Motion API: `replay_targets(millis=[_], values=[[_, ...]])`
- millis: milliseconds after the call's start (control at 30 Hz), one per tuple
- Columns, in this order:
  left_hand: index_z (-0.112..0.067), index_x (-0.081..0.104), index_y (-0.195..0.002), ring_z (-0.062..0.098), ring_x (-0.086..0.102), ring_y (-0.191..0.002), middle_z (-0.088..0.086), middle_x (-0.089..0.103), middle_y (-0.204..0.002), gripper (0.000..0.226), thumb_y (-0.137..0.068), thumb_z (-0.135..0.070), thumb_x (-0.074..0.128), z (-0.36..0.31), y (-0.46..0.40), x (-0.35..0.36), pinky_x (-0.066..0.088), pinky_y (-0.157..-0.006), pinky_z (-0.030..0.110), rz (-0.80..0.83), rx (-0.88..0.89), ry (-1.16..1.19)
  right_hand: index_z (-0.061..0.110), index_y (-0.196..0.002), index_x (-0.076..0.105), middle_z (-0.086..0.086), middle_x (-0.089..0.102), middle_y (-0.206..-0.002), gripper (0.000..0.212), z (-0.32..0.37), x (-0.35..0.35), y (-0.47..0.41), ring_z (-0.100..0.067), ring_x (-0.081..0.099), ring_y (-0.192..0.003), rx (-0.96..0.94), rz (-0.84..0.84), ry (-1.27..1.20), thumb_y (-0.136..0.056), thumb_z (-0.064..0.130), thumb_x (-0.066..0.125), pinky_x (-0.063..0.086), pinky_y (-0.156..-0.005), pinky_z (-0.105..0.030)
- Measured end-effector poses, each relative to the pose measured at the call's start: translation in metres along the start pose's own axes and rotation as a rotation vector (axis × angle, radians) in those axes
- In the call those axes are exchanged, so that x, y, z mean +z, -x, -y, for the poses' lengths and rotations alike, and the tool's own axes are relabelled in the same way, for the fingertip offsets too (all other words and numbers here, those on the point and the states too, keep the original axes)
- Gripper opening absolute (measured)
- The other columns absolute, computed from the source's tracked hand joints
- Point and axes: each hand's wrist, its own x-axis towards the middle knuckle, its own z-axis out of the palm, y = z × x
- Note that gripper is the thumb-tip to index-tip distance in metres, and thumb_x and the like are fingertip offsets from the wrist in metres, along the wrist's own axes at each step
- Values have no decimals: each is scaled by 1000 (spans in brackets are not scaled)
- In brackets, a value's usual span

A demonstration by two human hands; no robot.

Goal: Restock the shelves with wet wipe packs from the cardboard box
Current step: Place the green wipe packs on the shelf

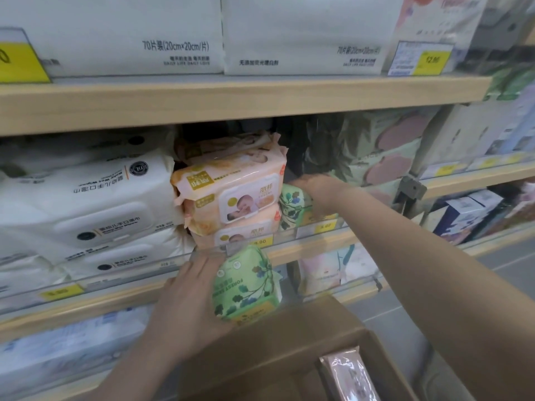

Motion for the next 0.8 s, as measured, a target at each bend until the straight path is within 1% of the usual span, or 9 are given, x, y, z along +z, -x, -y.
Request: replay_targets(millis=[67,133,233,400,567,600,667,733,800], values=[[-34,26,-137,13,38,-123,-12,33,-141,102,-50,-57,73,-1,2,0,43,-91,35,5,0,3,22,-149,20,-9,33,-149,85,3,1,4,-29,32,-136,22,11,-53,-79,11,66,27,-113,-43],[-34,28,-136,13,40,-119,-13,36,-138,100,-49,-55,74,2,2,-1,44,-88,34,-3,-3,8,22,-151,8,-7,18,-157,92,8,10,8,-29,13,-144,51,-27,-123,-79,27,65,10,-117,-48],[-35,29,-135,12,41,-115,-13,38,-132,99,-49,-55,75,6,1,-2,43,-86,33,-1,-15,-1,26,-152,1,-3,7,-160,94,13,22,8,-27,2,-146,74,-108,-90,-79,41,58,1,-117,-50],[-36,27,-135,10,39,-116,-14,36,-133,100,-48,-52,73,9,0,-1,43,-86,33,7,-12,6,19,-152,-3,-7,0,-160,100,17,22,9,-24,-1,-147,88,-121,-113,-79,46,60,0,-118,-47],[-32,30,-132,11,36,-120,-11,35,-132,95,-50,-49,74,0,0,-3,42,-87,31,61,21,13,16,-151,-7,1,-4,-160,105,58,18,82,-15,-3,-146,32,-245,-682,-78,30,68,2,-120,-41],[-31,32,-131,12,36,-121,-10,36,-131,93,-51,-49,75,-2,2,-3,42,-88,32,79,29,25,20,-150,-9,7,-6,-159,108,69,19,103,-10,-4,-145,-26,-221,-786,-77,28,69,4,-119,-39],[-28,36,-130,13,38,-120,-9,40,-127,92,-51,-48,77,-10,5,-6,42,-89,32,88,58,63,28,-150,-13,19,-8,-155,116,91,23,138,0,-2,-142,-144,-26,-937,-72,22,73,7,-117,-31],[-26,37,-132,14,41,-117,-8,43,-125,94,-50,-46,80,-20,9,-11,41,-91,31,100,83,114,32,-150,-8,20,0,-154,125,106,33,157,1,6,-142,-199,123,-909,-65,25,83,10,-117,-27],[-26,38,-133,15,43,-113,-8,45,-121,98,-47,-44,83,-31,15,-15,42,-92,34,129,96,161,32,-150,10,14,21,-151,124,113,43,168,-6,24,-138,-153,50,-889,-55,30,90,21,-116,-28]])
